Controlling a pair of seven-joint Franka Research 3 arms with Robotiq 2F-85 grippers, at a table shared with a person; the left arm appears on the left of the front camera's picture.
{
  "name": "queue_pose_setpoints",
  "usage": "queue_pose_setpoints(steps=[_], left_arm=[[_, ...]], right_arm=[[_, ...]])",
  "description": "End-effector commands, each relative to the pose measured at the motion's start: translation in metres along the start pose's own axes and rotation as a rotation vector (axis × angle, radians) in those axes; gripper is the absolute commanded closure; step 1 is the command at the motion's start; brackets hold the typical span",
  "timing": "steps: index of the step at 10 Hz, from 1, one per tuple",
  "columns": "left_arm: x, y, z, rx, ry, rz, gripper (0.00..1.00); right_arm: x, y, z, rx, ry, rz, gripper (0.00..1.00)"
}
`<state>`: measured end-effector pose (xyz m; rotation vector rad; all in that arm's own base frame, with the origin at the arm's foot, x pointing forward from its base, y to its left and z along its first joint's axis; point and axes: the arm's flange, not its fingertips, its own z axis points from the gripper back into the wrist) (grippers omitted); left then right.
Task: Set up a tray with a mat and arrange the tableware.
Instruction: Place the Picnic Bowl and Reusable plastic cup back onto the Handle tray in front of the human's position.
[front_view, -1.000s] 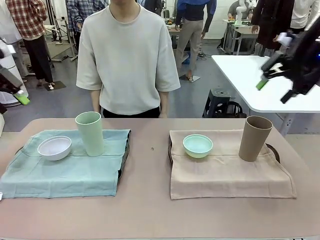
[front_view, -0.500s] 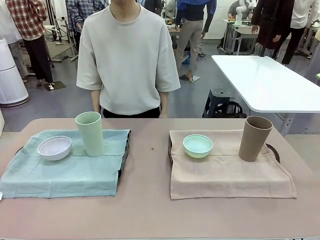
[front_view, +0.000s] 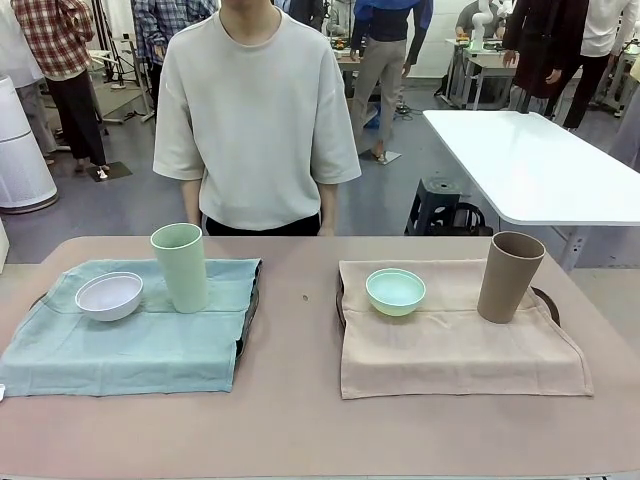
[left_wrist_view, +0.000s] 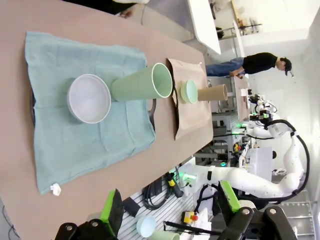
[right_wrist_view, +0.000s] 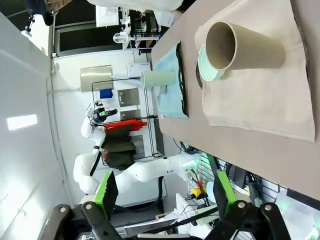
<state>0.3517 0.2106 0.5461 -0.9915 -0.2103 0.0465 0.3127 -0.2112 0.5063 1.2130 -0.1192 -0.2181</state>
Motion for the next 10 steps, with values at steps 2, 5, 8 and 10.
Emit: queue_pose_setpoints(steps=[2,5,8,10], left_arm=[[0.0006,-0.0009,-0.0015,0.001,0.006,-0.004,0.00],[0.0006,-0.0009,-0.0015,0.001,0.006,-0.004,0.00],[0.0006,-0.0009,-0.0015,0.001,0.006,-0.004,0.00],[0.0006,-0.0009,-0.0015,0.001,0.006,-0.004,0.00]], right_arm=[[0.0031,0.0022,-0.0003,-0.009,0.003,-0.004,0.00],[0.0031,0.0022,-0.0003,-0.009,0.003,-0.004,0.00],[0.0031,0.0022,-0.0003,-0.009,0.003,-0.004,0.00],[0.0031,0.0022,-0.0003,-0.009,0.003,-0.004,0.00]])
